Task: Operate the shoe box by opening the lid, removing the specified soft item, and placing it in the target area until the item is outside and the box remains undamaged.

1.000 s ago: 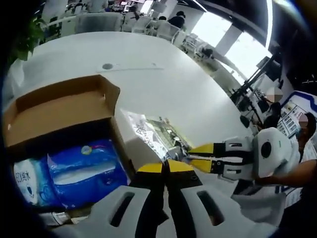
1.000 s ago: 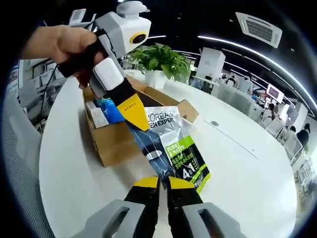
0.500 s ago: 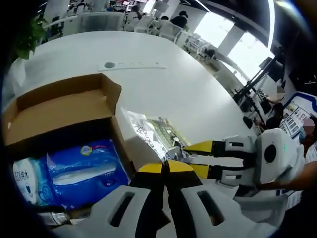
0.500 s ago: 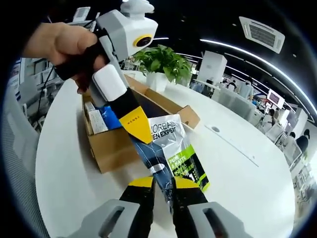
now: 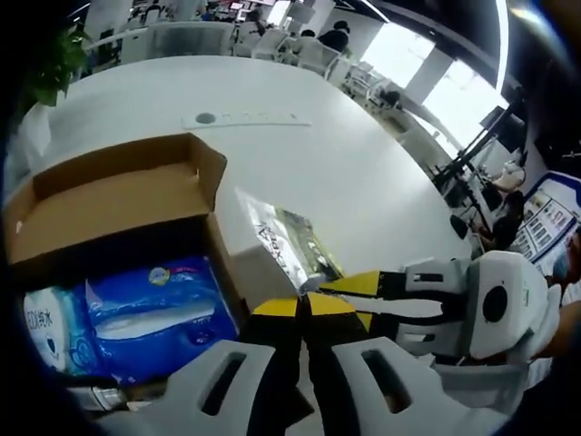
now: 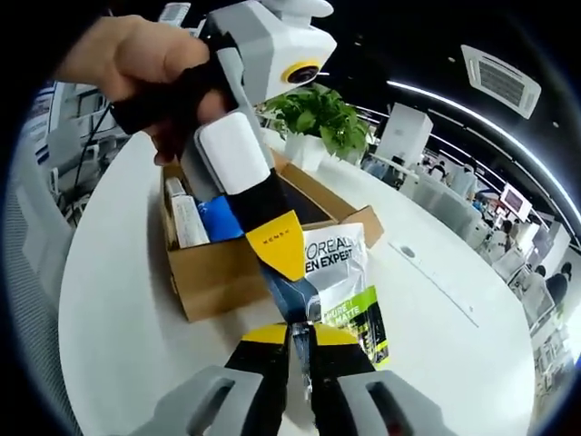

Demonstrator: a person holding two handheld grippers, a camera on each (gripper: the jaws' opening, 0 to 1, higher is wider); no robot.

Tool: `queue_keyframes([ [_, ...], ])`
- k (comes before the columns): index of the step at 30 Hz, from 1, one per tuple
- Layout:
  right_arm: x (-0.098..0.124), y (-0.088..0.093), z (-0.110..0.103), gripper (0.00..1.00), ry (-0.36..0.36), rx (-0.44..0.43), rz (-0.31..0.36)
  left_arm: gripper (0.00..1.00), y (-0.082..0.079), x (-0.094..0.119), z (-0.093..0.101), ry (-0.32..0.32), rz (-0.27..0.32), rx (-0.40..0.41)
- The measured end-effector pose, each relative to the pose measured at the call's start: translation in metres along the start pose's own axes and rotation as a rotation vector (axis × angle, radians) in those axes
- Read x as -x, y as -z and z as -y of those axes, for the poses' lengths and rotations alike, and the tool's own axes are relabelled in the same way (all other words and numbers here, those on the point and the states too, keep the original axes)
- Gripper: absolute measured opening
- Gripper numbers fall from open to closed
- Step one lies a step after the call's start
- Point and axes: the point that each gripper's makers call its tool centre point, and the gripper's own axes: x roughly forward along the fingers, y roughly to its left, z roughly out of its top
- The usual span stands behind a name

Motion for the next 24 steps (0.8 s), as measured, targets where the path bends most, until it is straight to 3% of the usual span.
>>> queue_keyframes([
  [8,-0.001,0.001,-0.004,0.0,-0.011,0.021,0.011,0.01,0.003,0.002,0.004,0.002,-0.005,-0.032],
  [24,0.003,-0.003,0.002,0.0,-0.001,0.029,0.043,0.13,-0.01,0.013,0.002,0.002,0.037,-0.089],
])
